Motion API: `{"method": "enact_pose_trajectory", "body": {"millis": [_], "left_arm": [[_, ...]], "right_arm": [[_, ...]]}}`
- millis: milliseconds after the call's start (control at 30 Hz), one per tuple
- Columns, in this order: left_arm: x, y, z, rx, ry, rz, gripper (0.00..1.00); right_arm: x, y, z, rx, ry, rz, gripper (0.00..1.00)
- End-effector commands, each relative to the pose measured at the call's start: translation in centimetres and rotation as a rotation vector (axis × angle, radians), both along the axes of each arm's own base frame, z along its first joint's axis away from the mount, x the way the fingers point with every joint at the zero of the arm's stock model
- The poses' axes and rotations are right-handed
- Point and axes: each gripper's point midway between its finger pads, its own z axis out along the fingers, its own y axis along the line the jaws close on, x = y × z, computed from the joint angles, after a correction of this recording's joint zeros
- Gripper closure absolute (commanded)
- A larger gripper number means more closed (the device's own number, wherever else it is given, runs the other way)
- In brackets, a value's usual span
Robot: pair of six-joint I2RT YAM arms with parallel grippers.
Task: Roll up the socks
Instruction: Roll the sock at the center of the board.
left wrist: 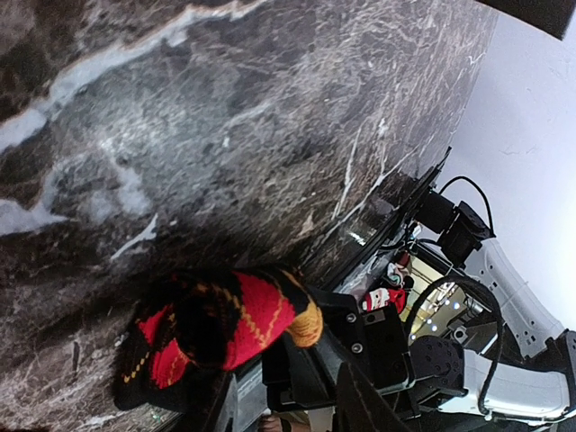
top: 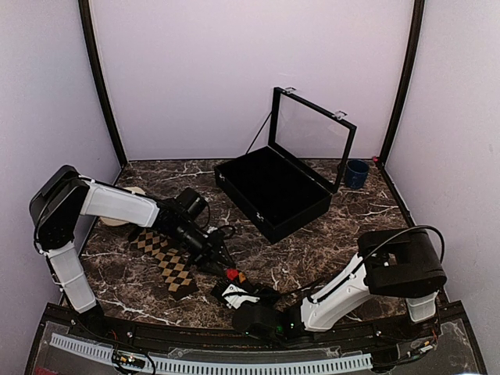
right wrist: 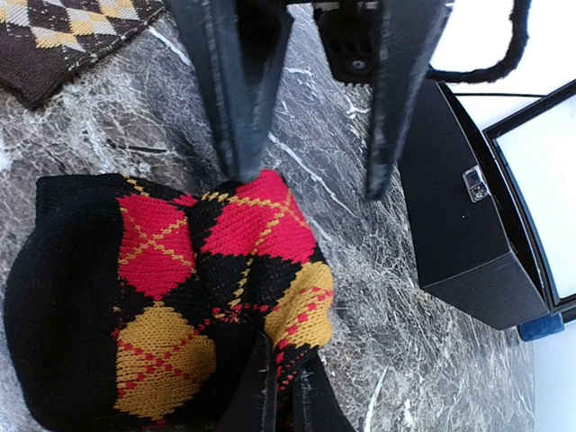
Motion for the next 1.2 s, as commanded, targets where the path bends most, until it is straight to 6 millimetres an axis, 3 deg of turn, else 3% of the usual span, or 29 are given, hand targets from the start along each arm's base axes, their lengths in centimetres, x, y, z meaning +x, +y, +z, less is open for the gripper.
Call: {"method": "enact_pose_trajectory", "body": {"millis": [0, 267, 300, 333, 367, 567, 800, 933, 1167], "left_arm": [[-1.3, 0.3, -0.8, -0.008, 0.050, -0.026, 0.58], [-1.6, 0.5, -1.7, 0.004, 0.068, -0.020, 0.51], [-1.5, 0.3, -1.7, -0.001, 0.069, -0.017, 0.47], [-1.3, 0.1, -1.6, -0.006, 0.068, -0.013, 0.21], [-1.0, -0.1, -1.5, -0.010, 0.064, -0.012, 0.15], [-0.5, -0.8, -1.4, -0.026, 0.077, -0.027, 0.15], [-0.1, -1.3, -0.8, -0.037, 0.083, -0.024, 0.29], [0.0, -1.5, 1.1, -0.050, 0.068, -0.037, 0.25], [-1.1, -0.9, 2.6, -0.057, 0.080, -0.073, 0.24]], "right_arm": [[-0.4, 0.1, -0.1, 0.005, 0.004, 0.006, 1.00], [-0.5, 0.3, 0.0, 0.012, 0.008, 0.012, 1.00], [-0.5, 0.3, 0.0, 0.012, 0.010, 0.014, 1.00], [-0.5, 0.3, 0.0, 0.011, 0.013, 0.016, 1.00], [-0.5, 0.4, -0.1, 0.011, 0.013, 0.018, 1.00], [-0.6, 0.8, 0.3, 0.013, 0.006, 0.033, 1.00], [-0.7, 0.7, 0.2, 0.013, 0.013, 0.040, 1.00], [-0.7, 0.5, 0.3, 0.015, 0.014, 0.040, 1.00], [-0.6, 0.2, 0.4, 0.019, 0.014, 0.032, 1.00]]}}
